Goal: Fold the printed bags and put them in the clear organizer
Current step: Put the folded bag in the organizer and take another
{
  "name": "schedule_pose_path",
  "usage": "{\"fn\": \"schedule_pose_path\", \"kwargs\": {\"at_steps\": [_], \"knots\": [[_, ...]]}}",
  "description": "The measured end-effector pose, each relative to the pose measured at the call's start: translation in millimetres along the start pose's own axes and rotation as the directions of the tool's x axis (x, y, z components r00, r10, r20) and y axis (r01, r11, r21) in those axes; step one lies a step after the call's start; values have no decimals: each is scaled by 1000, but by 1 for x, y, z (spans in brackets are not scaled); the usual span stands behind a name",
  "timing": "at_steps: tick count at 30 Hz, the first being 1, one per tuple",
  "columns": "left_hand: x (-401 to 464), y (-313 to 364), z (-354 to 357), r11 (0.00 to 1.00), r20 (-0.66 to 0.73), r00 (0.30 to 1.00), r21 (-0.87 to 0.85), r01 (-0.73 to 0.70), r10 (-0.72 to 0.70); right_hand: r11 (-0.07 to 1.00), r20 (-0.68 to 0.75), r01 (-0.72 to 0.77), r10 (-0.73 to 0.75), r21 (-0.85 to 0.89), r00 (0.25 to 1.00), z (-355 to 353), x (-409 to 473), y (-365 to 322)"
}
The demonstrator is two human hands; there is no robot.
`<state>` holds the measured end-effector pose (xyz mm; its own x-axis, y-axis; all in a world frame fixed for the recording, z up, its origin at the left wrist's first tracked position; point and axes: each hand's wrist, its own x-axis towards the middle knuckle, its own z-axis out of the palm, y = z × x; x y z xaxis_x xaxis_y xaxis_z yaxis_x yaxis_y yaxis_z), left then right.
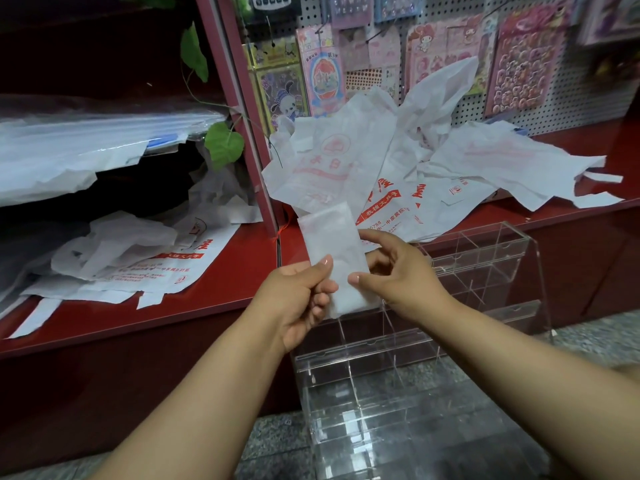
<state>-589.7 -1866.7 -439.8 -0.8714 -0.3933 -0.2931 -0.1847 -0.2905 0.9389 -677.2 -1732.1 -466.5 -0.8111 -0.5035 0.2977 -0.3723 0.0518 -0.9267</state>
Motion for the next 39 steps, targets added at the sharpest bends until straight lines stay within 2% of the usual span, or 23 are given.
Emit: {"fn": "schedule_pose_path", "kwargs": {"at_steps": [3,5,7,10,14,17,19,24,28,31,33,36,39], "knots": [[1,-2,0,993,-23,993,38,-111,112,992,-64,-90,85,-83,994,-5,4,0],[2,-4,1,984,-1,985,60,-170,171,978,35,-183,180,98,983,-8,3,-3],[2,-7,1,964,37,972,125,-235,232,921,133,-238,206,309,969,-9,2,-7],[2,-10,1,925,79,942,183,-334,325,877,110,-220,191,427,975,-10,2,-6],[2,-10,1,874,73,897,200,-442,436,893,37,-160,159,420,987,-13,1,2],[6,-16,2,746,69,828,397,-534,556,893,25,-134,137,429,990,-14,-2,4],[10,-21,6,699,88,801,437,-566,593,896,-13,-95,112,434,994,-15,-3,2],[14,-29,17,691,145,798,427,-583,584,921,-184,-27,107,389,977,-18,1,6],[17,-23,29,830,47,868,272,-487,494,965,-226,1,60,260,972,-25,3,8],[28,-11,35,883,32,904,202,-424,427,994,-209,-2,25,112,978,-30,8,10],[34,-4,37,864,26,895,248,-438,445,998,-194,-12,23,62,981,-35,16,10],[43,2,42,801,42,857,333,-497,514,994,-86,-72,79,86,993,-47,27,6],[56,10,48,731,108,832,425,-534,544,999,-97,-9,4,-49,995,-62,38,6]]}}
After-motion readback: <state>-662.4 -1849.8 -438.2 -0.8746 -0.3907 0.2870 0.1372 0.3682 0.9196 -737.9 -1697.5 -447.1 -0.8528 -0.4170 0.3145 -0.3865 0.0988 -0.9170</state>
